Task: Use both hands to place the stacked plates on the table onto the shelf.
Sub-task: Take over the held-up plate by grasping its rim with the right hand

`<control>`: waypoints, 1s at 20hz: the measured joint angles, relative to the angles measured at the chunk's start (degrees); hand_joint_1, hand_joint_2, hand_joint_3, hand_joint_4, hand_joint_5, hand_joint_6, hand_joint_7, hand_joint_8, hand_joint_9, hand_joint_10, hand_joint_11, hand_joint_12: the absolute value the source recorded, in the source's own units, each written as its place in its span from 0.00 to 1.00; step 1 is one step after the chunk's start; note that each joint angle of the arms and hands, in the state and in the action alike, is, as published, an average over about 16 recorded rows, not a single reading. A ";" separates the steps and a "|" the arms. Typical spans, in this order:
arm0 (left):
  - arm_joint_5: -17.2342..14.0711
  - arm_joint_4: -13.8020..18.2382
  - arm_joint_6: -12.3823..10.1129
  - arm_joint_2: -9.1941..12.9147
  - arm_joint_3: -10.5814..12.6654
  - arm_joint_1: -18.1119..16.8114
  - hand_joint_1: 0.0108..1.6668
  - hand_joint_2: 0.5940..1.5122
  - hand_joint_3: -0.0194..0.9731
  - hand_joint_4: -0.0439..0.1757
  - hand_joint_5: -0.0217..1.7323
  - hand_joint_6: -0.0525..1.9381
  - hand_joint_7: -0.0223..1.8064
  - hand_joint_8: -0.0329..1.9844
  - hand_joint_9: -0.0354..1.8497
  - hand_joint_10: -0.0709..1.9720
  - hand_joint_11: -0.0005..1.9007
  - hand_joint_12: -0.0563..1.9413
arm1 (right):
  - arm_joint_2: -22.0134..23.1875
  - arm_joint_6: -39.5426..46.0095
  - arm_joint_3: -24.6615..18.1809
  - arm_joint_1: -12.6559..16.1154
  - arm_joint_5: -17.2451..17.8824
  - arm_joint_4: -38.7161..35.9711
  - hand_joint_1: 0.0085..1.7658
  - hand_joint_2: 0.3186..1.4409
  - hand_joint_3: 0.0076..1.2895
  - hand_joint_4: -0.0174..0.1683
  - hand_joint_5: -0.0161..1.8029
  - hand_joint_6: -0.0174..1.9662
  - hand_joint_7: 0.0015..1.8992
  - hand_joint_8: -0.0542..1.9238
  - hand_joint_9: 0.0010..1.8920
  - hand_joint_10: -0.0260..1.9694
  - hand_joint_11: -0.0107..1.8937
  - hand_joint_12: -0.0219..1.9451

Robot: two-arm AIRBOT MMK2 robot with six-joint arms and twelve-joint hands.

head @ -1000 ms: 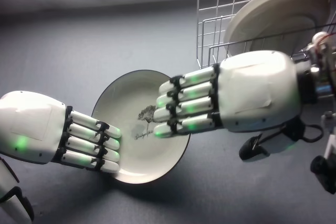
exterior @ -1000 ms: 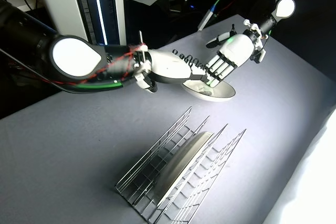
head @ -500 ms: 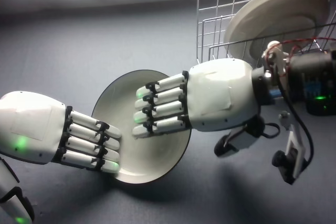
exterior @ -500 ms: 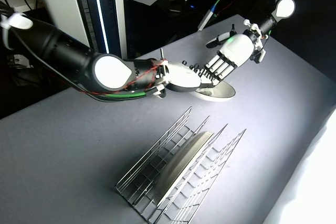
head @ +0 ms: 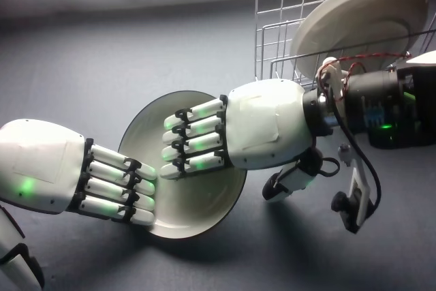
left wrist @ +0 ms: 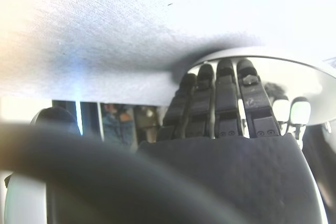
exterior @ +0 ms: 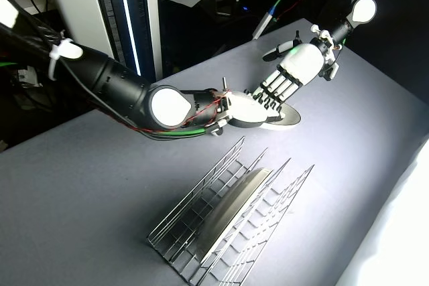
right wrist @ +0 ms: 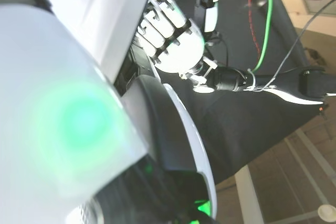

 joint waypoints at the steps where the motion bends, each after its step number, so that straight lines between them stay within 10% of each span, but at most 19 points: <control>1: -0.01 -0.03 0.00 0.00 0.01 0.02 0.00 0.45 0.03 0.15 0.00 0.01 0.02 0.02 0.03 0.04 0.01 0.02 | -0.36 -0.18 0.31 0.03 -0.15 0.08 0.54 0.55 0.01 0.12 0.03 0.01 0.01 0.04 0.01 0.01 0.01 0.05; 20: -0.23 -1.91 -0.35 0.75 0.12 0.62 0.00 0.46 0.03 0.15 0.00 0.01 0.02 0.02 0.03 0.04 0.01 0.03 | -2.81 -5.92 1.53 0.68 -1.59 7.83 0.65 0.63 0.01 0.12 0.30 0.03 0.28 0.03 0.28 0.02 0.10 0.52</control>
